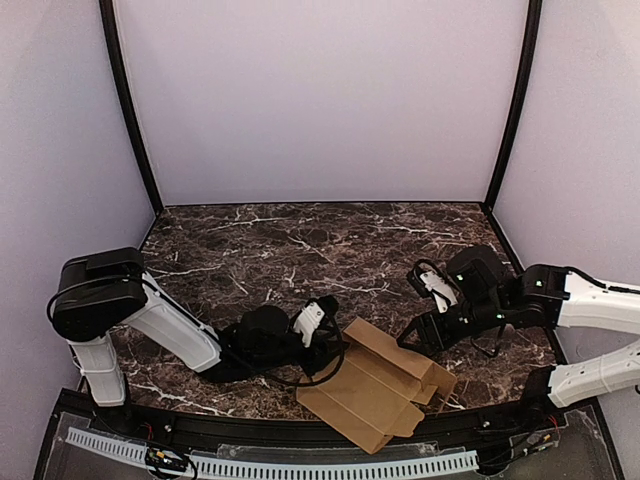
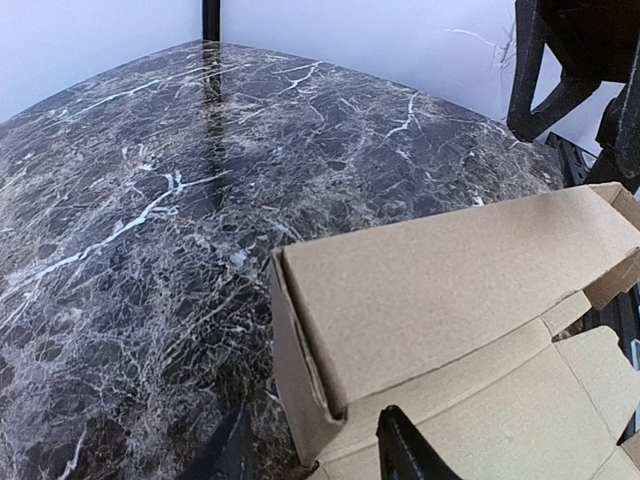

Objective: Fold the paper box

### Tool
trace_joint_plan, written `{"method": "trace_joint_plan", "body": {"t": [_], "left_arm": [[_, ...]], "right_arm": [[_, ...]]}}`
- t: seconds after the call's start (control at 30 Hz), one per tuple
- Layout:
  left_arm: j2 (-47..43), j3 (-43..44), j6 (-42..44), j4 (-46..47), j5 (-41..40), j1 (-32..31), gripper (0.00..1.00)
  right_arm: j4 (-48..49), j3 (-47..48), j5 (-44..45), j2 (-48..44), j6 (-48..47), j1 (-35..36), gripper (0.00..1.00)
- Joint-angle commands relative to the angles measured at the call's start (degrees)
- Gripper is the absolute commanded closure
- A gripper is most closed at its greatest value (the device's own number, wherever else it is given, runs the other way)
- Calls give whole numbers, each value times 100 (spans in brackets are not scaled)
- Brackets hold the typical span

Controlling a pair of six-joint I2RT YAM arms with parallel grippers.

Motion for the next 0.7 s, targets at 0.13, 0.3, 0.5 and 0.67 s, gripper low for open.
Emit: {"method": "trace_joint_plan", "body": {"t": [0.13, 0.3, 0.5, 0.67], "left_arm": [[307, -106, 65, 548, -720, -139, 62], [406, -36, 122, 570, -738, -139, 64], [438, 72, 143, 445, -680, -139, 69], [439, 134, 141, 413, -639, -139, 74]], "right_arm": [[160, 91, 49, 122, 65, -38, 37], [188, 91, 23, 146, 83, -38, 37], [198, 78, -3, 143, 113, -38, 37], [199, 54, -29, 133, 109, -38, 37]]}}
